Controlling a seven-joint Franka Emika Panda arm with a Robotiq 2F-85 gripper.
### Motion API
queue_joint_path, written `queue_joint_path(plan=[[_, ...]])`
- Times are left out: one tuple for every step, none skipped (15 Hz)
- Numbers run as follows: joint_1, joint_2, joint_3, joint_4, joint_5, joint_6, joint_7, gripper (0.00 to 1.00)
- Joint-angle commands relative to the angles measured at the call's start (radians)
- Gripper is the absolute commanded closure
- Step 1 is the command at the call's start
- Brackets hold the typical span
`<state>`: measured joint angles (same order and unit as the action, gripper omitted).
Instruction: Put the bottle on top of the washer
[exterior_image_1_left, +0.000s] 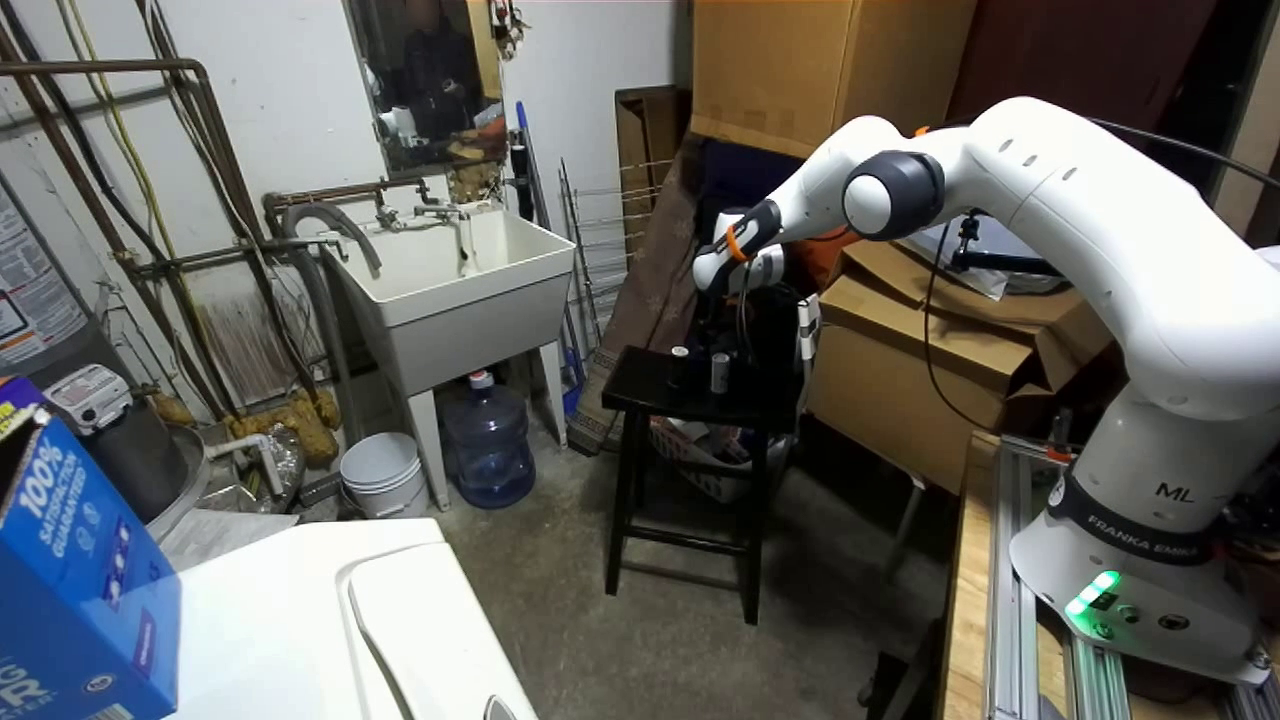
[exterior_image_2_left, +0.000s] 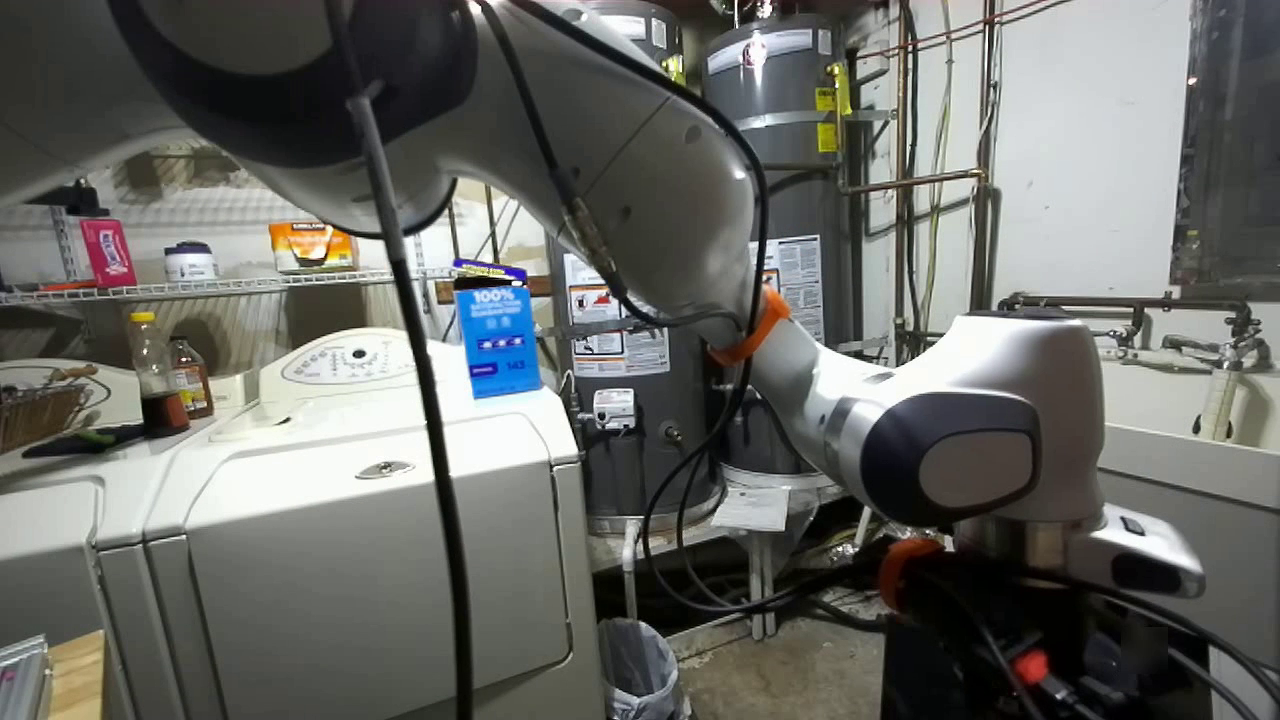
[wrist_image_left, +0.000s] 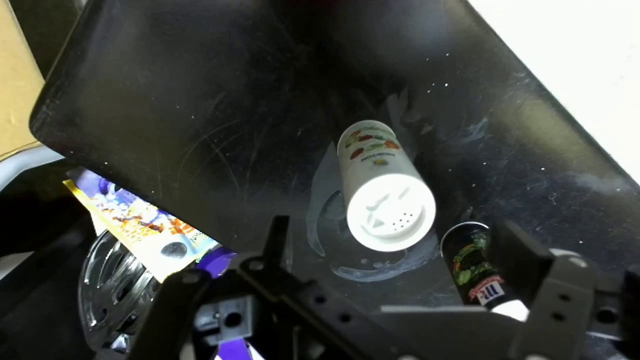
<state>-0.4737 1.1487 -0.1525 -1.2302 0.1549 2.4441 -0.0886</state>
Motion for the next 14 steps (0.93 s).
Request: queue_joint_path(plan=[[0.001,0.055,0.006,0.065,-0.011,-0.012,0.022,0.01],[-0.001,0.06,0.007,0.068,-0.009,-0.009,0.022,0.06],[-0.001,0.067,0.005,0.073,-0.009,-0.01,0.024,0.08],[-0.002,0.071,0.003,0.076,-0.01,-0.013,0.028,0.13],[-0.002,0.076,0.002,0.077,-0.009,-0.013,0.03,0.14],[-0.003,0.074,0.0,0.074,-0.008,-0.012,0.034,0.2],[-0.004,0.074,0.001,0.074,-0.008,-0.01,0.035,0.18],[-0.004,0.076,0.0,0.075,-0.008,-0.009,0.037,0.22],[-0.005,0.075,-0.001,0.074,-0.008,-0.009,0.039,0.24],[-0.004,0.073,-0.003,0.07,-0.009,-0.007,0.042,0.31],[-0.004,0.069,-0.005,0.067,-0.009,-0.006,0.044,0.34],[0.001,0.06,-0.011,0.052,0.0,-0.002,0.037,0.34],[0.001,0.059,-0.012,0.051,0.0,-0.002,0.037,0.45],[0.002,0.06,-0.014,0.052,-0.001,-0.001,0.037,0.58]])
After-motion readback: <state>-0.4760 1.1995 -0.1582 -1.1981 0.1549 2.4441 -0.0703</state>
